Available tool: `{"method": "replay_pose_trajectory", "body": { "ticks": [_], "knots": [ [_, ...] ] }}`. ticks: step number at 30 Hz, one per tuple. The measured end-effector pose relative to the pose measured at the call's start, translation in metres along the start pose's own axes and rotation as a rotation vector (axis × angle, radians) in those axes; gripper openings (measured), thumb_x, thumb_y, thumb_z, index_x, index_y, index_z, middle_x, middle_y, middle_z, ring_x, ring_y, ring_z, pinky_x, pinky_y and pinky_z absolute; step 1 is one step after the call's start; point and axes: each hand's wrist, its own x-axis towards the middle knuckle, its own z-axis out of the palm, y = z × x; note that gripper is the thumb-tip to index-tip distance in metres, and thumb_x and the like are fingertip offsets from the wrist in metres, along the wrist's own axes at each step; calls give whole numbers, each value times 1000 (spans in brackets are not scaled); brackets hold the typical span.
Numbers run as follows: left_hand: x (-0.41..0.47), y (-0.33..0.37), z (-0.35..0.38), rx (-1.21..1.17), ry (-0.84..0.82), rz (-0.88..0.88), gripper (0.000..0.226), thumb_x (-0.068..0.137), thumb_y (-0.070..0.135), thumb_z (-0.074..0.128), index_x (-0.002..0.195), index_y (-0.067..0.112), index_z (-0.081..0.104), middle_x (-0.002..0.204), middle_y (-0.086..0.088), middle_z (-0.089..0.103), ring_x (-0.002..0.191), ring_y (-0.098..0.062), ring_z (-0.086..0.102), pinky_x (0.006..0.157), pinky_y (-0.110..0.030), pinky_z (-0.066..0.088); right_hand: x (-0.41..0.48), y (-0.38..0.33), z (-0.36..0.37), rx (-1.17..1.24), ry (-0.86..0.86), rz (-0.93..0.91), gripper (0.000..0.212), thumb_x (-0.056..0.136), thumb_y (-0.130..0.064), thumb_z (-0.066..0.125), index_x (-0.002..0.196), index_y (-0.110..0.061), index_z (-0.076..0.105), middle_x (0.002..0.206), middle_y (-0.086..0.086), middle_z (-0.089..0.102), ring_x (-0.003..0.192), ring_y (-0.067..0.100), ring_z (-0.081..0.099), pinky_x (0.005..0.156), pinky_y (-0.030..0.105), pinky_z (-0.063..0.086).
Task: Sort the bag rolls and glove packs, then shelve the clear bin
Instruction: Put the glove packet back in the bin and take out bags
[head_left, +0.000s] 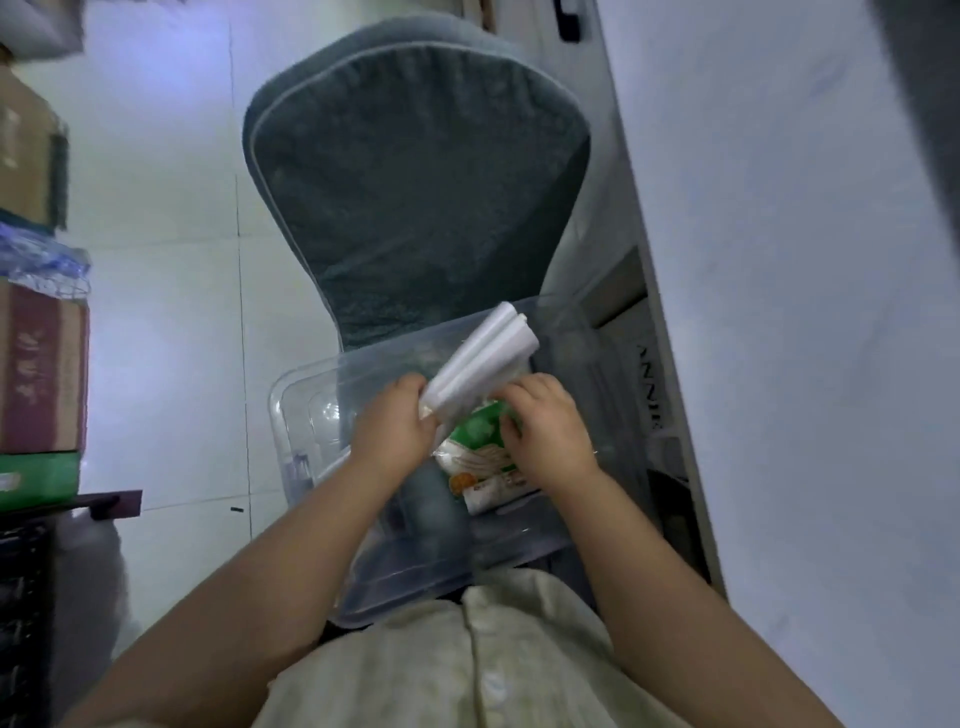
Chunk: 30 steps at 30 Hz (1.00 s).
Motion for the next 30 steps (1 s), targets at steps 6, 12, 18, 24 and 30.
{"method": "replay_pose_trajectory", "body": {
  "ticks": [6,12,18,24,30],
  "knots": [
    [-40,30,-59,-52,88,202,26,82,32,66,104,23,57,92,1,63,72,-18,52,54,-29,33,-51,-56,-44,-142,212,28,32,74,-3,65,105,-9,68,108,8,67,104,32,56,83,46,46],
    [-86,42,-86,-57,60,475,23,79,30,66,99,30,54,92,5,61,79,-21,58,59,-33,40,-138,-114,-45,-275,374,183,34,71,-5,68,105,-9,70,108,8,69,97,34,59,76,45,50],
    [-151,94,-88,-150,-63,712,17,79,30,67,90,32,53,88,7,61,74,-17,55,57,-31,36,-246,-141,-57,-331,541,432,34,73,-5,67,107,-10,67,109,8,67,98,34,58,75,49,50],
    [-237,176,-66,-318,-234,943,25,83,30,68,102,22,55,92,5,60,78,-17,56,65,-30,41,-359,-152,-88,-359,778,686,36,76,-2,67,111,-9,67,112,9,66,101,34,57,81,48,49],
    [-350,249,-26,-455,-476,1080,25,82,33,70,96,31,49,84,18,55,74,2,53,56,-22,40,-482,-158,-108,-395,984,879,34,78,-4,68,112,-9,66,110,7,66,102,33,56,84,45,49]
  ]
}}
